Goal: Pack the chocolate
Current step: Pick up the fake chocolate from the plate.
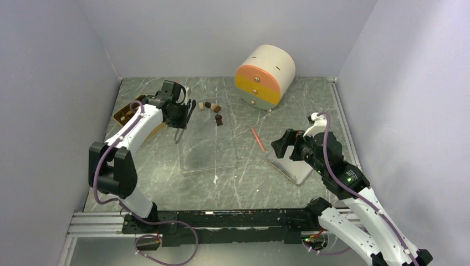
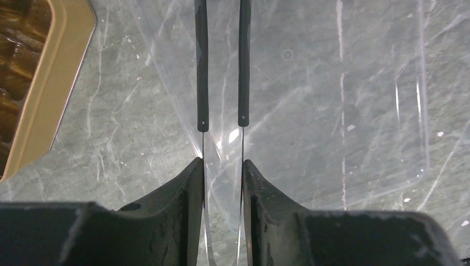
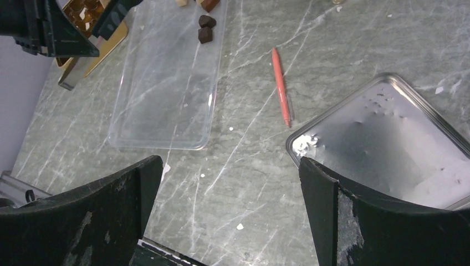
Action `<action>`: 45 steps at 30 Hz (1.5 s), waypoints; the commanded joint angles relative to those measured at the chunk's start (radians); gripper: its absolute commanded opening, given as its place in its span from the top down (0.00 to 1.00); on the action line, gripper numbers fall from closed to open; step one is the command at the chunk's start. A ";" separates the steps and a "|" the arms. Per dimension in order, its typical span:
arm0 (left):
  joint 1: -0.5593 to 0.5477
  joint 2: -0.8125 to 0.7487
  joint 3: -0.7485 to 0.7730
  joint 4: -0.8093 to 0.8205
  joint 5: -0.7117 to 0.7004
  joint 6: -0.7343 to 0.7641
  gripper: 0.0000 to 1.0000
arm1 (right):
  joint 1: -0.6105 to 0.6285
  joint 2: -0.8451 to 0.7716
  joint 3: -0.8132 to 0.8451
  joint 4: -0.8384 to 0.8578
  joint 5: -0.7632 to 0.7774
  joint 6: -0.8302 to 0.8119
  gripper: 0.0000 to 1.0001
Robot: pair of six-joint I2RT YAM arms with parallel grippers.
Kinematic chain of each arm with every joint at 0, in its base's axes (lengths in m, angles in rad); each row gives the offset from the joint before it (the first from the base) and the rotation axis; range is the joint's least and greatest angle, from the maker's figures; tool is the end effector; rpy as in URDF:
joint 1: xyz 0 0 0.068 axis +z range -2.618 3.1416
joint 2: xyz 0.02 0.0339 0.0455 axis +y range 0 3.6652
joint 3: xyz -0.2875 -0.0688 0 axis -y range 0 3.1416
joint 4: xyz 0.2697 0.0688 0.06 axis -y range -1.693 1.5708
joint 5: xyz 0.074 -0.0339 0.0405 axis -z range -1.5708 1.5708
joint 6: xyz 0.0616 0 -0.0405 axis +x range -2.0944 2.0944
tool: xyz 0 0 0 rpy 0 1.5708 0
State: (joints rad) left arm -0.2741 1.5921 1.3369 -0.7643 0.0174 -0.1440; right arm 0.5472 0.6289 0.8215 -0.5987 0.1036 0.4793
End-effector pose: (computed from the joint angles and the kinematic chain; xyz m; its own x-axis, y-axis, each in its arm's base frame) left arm 0.3590 -0.1021 0.2754 -0.8517 0.0904 -0.5162 0.1588 0.9832 -0.0898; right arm 0.1442 0.0804 0.3397 -0.5006 0.2321 -0.8340 -0.2316 0.8923 0.3874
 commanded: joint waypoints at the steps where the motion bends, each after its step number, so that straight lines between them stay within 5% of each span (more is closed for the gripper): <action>1: -0.022 0.043 0.029 0.049 -0.016 -0.004 0.66 | 0.005 -0.002 0.022 0.008 0.016 0.015 0.01; 23: -0.065 0.292 0.125 0.113 -0.066 -0.065 0.64 | 0.005 -0.005 0.022 0.011 0.020 0.010 0.01; 45: -0.083 0.373 0.205 0.105 -0.163 -0.123 0.65 | 0.006 0.002 0.014 0.019 0.021 0.006 0.01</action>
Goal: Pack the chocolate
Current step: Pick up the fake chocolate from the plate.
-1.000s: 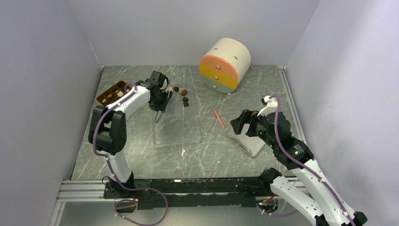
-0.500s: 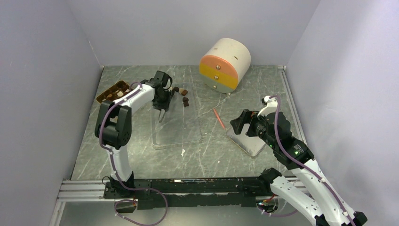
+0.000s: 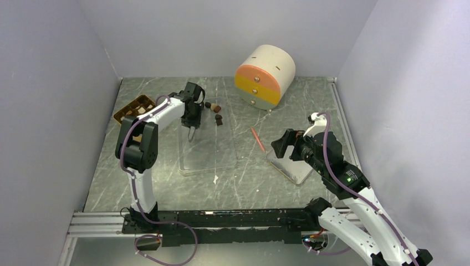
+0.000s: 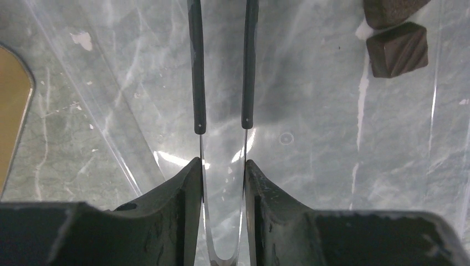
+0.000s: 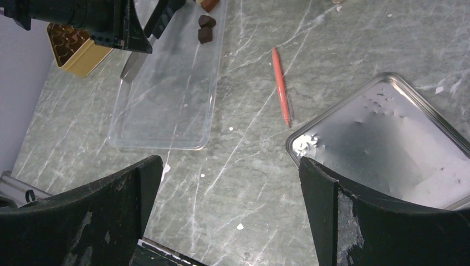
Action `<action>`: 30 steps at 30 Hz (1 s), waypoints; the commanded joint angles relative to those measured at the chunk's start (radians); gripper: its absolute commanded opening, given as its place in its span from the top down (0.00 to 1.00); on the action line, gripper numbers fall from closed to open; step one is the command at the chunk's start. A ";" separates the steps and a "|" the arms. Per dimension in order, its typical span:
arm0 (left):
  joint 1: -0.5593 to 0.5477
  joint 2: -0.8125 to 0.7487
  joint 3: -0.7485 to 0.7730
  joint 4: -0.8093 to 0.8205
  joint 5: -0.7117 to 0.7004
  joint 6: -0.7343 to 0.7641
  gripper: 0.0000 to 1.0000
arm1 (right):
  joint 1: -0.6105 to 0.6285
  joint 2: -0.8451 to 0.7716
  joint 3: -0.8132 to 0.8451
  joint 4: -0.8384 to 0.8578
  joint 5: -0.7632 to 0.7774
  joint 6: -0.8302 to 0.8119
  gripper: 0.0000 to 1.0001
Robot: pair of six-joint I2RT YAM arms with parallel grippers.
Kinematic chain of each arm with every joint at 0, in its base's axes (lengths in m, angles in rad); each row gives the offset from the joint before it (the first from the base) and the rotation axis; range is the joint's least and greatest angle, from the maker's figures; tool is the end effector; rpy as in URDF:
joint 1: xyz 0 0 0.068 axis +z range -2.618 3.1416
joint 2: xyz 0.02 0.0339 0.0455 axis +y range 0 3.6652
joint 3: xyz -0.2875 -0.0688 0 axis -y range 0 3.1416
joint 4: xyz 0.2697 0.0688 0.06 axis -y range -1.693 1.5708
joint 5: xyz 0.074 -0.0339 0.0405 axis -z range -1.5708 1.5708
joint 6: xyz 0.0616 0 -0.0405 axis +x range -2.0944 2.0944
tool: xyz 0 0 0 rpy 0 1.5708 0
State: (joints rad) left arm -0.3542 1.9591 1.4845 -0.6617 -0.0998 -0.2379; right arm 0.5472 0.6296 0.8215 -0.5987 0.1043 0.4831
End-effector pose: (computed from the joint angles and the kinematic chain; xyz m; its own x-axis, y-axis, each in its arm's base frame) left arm 0.4271 -0.1514 0.1870 -0.8989 0.0824 -0.4304 0.0967 0.9953 -0.0114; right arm 0.1444 0.0805 0.3396 -0.5017 0.2353 -0.8324 -0.2290 0.8918 0.3901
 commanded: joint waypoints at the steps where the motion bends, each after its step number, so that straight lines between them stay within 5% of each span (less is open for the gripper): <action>1: -0.003 0.012 0.064 -0.001 -0.048 -0.029 0.65 | 0.006 0.002 0.013 0.021 0.020 0.003 0.01; 15: -0.003 0.047 0.090 -0.016 -0.044 -0.032 0.67 | 0.006 0.003 0.025 0.012 0.029 -0.004 0.01; 30: -0.003 -0.055 0.042 -0.067 -0.037 -0.010 0.80 | 0.006 0.003 0.030 0.019 0.016 -0.003 0.01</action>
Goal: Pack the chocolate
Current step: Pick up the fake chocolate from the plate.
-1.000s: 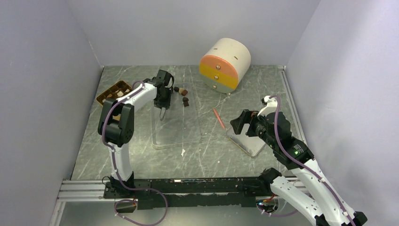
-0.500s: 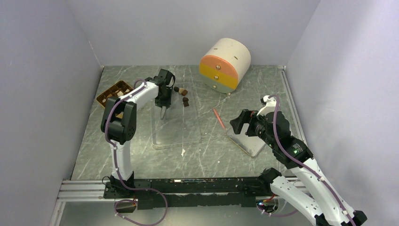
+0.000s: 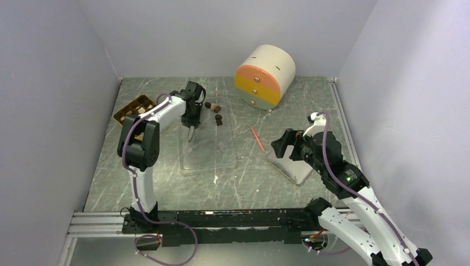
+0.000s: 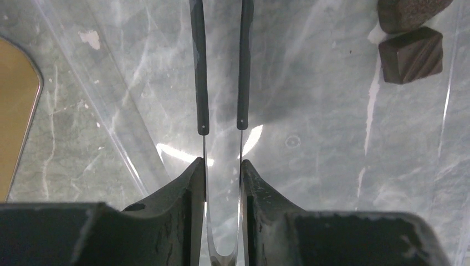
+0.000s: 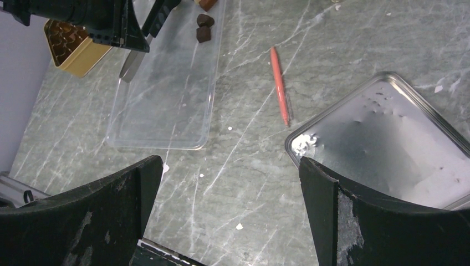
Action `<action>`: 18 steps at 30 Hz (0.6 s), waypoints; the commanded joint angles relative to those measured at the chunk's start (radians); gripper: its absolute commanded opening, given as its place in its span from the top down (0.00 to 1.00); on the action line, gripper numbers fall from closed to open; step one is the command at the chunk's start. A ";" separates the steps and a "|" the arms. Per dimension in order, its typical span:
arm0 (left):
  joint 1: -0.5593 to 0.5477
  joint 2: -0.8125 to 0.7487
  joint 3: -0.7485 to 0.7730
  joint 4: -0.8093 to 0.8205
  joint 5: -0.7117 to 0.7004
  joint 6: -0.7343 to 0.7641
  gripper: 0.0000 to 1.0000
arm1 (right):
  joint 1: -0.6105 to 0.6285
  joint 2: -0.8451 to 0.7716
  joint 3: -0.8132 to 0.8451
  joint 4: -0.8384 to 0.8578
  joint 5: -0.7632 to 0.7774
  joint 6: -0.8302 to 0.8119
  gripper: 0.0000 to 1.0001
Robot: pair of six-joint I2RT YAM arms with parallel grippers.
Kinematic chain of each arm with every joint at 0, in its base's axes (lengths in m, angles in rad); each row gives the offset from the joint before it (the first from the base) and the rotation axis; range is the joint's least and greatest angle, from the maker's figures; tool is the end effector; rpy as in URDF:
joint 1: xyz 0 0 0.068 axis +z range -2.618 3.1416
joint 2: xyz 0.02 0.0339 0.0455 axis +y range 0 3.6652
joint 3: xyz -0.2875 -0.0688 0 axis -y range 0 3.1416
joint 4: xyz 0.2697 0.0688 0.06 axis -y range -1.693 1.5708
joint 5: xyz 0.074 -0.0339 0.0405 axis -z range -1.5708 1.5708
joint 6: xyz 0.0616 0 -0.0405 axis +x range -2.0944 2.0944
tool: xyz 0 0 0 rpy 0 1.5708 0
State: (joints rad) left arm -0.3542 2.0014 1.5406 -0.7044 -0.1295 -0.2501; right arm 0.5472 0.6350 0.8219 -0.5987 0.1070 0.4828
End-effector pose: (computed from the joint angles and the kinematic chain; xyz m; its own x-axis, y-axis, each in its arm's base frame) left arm 0.4357 -0.1526 0.1844 -0.9083 0.0742 -0.4117 0.0736 0.9971 0.0173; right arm 0.1455 0.0809 0.3390 -0.5041 0.2334 -0.8315 -0.2255 0.8938 0.3876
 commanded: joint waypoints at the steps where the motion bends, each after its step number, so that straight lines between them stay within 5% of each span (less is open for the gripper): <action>1: -0.003 -0.111 -0.024 -0.028 -0.011 0.003 0.80 | 0.006 -0.003 0.030 0.018 0.013 -0.003 0.01; 18: 0.006 -0.283 -0.096 -0.100 -0.039 0.010 0.81 | 0.006 -0.029 0.014 0.011 0.012 0.004 0.01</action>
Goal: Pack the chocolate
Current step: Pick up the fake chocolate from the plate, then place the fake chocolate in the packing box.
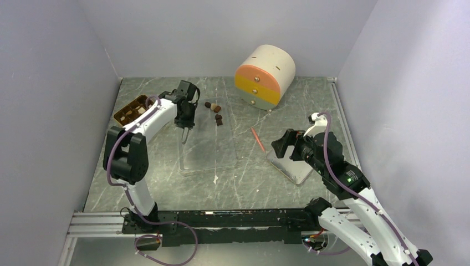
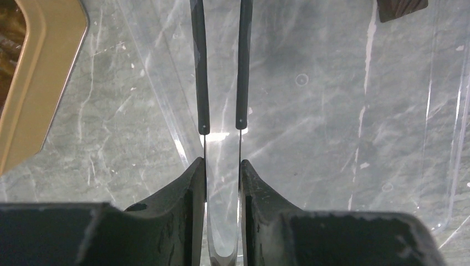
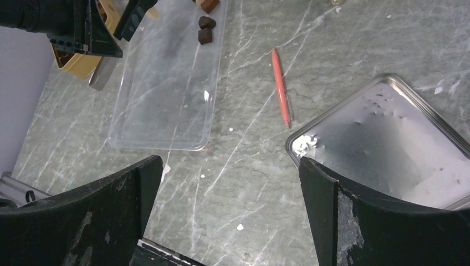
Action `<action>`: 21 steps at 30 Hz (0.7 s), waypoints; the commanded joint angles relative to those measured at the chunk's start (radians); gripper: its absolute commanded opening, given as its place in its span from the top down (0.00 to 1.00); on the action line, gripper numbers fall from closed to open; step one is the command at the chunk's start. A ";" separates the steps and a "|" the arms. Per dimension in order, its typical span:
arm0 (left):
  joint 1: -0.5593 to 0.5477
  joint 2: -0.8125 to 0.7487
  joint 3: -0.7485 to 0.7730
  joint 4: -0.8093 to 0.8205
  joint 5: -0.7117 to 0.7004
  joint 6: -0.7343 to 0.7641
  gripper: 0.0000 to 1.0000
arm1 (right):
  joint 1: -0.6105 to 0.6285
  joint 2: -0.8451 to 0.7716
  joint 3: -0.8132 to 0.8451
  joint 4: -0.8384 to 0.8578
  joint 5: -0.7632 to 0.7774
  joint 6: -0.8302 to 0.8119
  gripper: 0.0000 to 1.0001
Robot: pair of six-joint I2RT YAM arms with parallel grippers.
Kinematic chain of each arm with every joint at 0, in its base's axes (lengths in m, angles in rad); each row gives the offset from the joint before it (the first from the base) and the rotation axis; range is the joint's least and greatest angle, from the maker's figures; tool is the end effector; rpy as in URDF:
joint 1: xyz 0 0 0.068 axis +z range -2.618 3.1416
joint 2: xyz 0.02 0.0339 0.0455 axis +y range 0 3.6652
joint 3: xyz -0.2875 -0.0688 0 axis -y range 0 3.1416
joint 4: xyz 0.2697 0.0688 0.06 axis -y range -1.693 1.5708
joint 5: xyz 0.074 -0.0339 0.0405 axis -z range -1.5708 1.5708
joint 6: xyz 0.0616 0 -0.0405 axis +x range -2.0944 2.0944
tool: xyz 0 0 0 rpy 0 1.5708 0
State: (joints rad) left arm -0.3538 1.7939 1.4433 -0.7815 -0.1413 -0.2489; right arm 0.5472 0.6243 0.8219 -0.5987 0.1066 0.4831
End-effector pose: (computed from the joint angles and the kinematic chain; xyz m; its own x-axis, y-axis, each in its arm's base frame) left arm 0.3922 -0.1356 0.2354 -0.8937 0.0701 -0.4431 0.0689 0.9974 0.0189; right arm 0.1434 0.0797 0.3405 -0.4967 0.2382 -0.8346 -0.2292 0.8915 0.3909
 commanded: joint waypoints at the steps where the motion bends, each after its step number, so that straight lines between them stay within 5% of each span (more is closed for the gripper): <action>1: 0.010 -0.091 -0.001 -0.028 -0.030 0.011 0.81 | 0.006 -0.021 0.013 0.010 0.013 0.003 0.01; 11: 0.082 -0.198 -0.023 -0.068 -0.022 0.012 0.81 | 0.005 -0.027 0.005 0.015 0.000 0.002 0.01; 21: 0.393 -0.361 -0.173 -0.066 0.031 0.032 0.81 | 0.005 -0.023 -0.001 0.025 -0.013 -0.009 0.01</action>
State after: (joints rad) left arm -0.0559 1.5108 1.3212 -0.8364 -0.1287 -0.2401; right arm 0.5472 0.6064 0.8215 -0.5983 0.1028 0.4824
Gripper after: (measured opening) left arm 0.283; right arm 0.993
